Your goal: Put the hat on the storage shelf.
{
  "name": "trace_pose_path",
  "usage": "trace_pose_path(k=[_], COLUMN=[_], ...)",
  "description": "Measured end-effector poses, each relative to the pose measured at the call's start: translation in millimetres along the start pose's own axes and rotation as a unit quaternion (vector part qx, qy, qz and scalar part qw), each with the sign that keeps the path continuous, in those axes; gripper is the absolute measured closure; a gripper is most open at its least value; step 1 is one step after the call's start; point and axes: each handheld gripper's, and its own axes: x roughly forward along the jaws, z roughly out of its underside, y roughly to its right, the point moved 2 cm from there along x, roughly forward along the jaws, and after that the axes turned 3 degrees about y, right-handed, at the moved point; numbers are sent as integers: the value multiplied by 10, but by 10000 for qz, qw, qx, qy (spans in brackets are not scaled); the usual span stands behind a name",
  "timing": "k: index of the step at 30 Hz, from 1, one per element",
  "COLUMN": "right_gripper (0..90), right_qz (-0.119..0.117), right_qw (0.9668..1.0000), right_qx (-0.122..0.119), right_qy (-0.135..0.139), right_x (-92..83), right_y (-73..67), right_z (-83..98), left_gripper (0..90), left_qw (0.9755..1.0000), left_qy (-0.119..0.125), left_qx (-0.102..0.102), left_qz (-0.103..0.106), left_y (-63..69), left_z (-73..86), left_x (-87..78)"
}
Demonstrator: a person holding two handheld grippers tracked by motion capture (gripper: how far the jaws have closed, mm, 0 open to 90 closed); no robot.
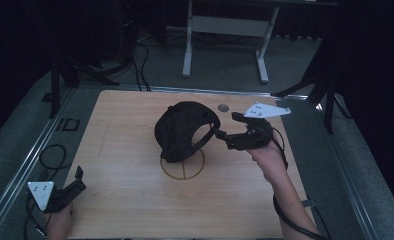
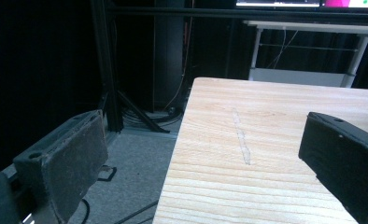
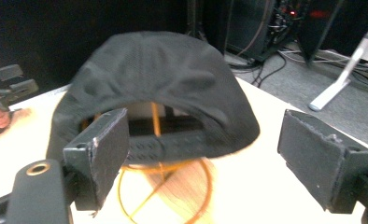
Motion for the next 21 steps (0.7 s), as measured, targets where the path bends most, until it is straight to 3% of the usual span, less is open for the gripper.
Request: trace_pose_path(k=[7,8,11,21], right_gripper=[141,136,136,133], right_qz=[183,325,456,772], right_qw=[9998,9994,9989,9968], right_qx=[34,60,119,194], right_qy=[29,67,61,-59], right_x=[-105,-179,-239,-340], right_y=[131,238,331,546], right_z=[136,258,378,881], left_gripper=[18,18,18,18], left_qw=[10000,10000,10000,10000], left_qy=[6,1,13,10], left_qx=[-15,2,-2,5], left_qz=[6,8,3,-5], left_y=[-3,-3,1,2], left_z=[0,0,0,1], left_x=[-2,-2,-1,-2])
